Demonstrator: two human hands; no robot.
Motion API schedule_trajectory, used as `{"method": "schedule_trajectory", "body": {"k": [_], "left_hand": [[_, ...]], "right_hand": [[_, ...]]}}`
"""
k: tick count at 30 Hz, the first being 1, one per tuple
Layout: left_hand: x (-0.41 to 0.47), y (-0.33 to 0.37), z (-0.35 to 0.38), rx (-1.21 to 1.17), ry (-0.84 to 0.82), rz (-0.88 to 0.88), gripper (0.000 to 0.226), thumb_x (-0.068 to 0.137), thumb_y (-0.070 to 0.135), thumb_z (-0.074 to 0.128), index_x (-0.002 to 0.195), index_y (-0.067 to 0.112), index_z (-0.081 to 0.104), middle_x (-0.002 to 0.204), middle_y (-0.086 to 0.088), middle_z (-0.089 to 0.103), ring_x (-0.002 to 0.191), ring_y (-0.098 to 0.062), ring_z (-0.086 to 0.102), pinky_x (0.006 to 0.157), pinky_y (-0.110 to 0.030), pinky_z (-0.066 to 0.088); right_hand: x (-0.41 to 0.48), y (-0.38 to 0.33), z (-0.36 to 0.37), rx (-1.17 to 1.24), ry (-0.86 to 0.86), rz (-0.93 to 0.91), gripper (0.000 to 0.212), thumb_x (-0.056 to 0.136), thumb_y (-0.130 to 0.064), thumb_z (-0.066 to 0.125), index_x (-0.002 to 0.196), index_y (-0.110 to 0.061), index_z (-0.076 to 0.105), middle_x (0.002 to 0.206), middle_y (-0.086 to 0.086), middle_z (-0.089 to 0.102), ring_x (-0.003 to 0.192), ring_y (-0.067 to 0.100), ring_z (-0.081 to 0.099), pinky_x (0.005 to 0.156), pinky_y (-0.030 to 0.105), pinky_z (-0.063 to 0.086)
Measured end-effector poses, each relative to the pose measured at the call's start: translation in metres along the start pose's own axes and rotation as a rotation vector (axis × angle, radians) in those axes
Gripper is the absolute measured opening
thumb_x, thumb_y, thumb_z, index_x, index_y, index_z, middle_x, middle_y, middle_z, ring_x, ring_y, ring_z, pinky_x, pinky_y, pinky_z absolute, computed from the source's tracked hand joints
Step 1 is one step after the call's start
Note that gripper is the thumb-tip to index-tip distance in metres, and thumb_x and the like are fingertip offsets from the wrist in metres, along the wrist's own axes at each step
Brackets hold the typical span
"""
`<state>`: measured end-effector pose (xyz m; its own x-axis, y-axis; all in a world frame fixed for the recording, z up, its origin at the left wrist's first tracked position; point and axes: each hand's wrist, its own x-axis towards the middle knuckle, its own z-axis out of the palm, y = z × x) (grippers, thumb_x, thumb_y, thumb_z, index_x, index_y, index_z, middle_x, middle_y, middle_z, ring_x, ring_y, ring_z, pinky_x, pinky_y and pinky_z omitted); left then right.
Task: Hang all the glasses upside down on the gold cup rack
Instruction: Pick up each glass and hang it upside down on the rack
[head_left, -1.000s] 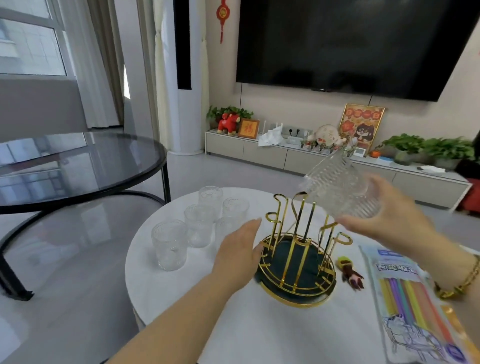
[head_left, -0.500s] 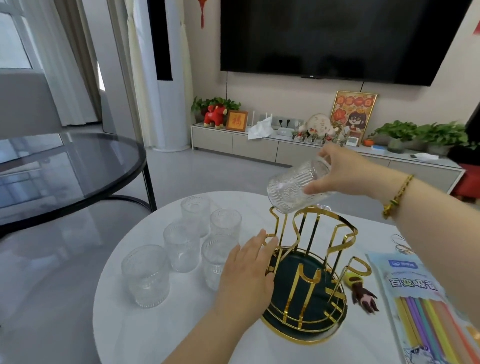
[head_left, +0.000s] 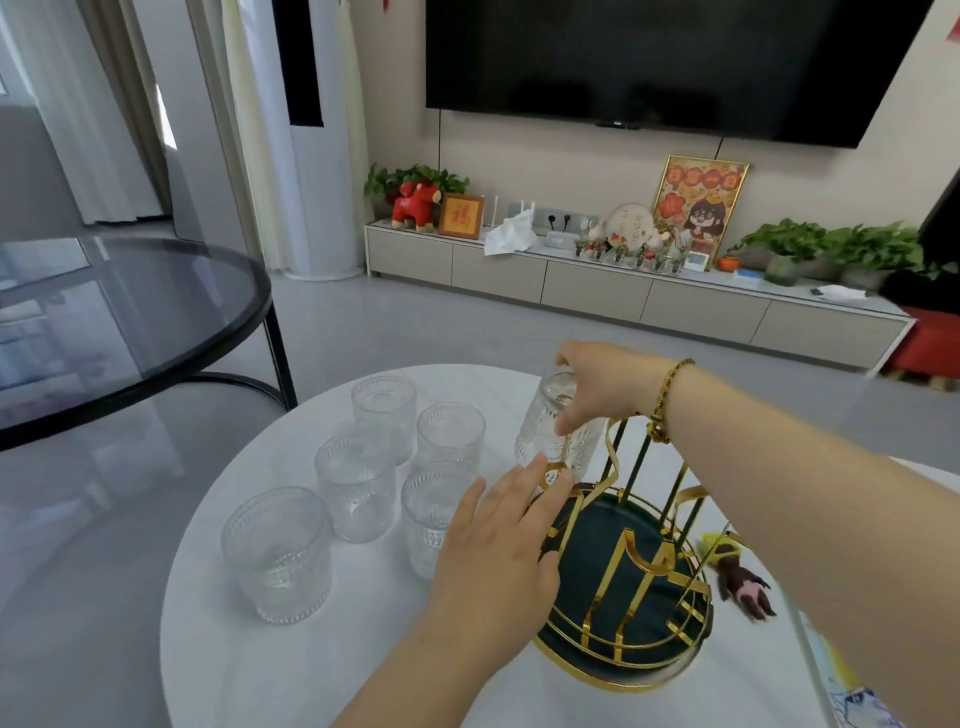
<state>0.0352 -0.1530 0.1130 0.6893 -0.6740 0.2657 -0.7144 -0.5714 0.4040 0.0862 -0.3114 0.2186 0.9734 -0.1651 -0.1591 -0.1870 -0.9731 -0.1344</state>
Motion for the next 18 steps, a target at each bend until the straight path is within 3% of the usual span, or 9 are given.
{"method": "schedule_trajectory", "body": {"k": [4, 18], "left_hand": [[-0.001, 0.000, 0.000, -0.022, -0.002, 0.007, 0.061, 0.093, 0.028, 0.039, 0.139, 0.039, 0.001, 0.155, 0.014, -0.001, 0.140, -0.005, 0.001, 0.108, -0.026, -0.013], [0.001, 0.000, 0.003, -0.050, -0.018, -0.007, 0.063, 0.092, 0.031, 0.041, 0.139, 0.040, 0.001, 0.155, 0.013, -0.003, 0.142, -0.008, 0.002, 0.109, -0.026, -0.012]], "right_hand": [[0.004, -0.003, 0.002, -0.024, -0.055, -0.009, 0.073, 0.065, -0.029, 0.074, 0.124, -0.011, 0.035, 0.124, 0.008, 0.050, 0.105, 0.023, 0.048, 0.079, 0.030, 0.040], [0.007, -0.002, 0.007, -0.060, -0.057, 0.019, 0.078, 0.067, -0.030, 0.073, 0.129, -0.014, 0.029, 0.133, 0.008, 0.046, 0.114, 0.026, 0.047, 0.089, 0.036, 0.042]]}}
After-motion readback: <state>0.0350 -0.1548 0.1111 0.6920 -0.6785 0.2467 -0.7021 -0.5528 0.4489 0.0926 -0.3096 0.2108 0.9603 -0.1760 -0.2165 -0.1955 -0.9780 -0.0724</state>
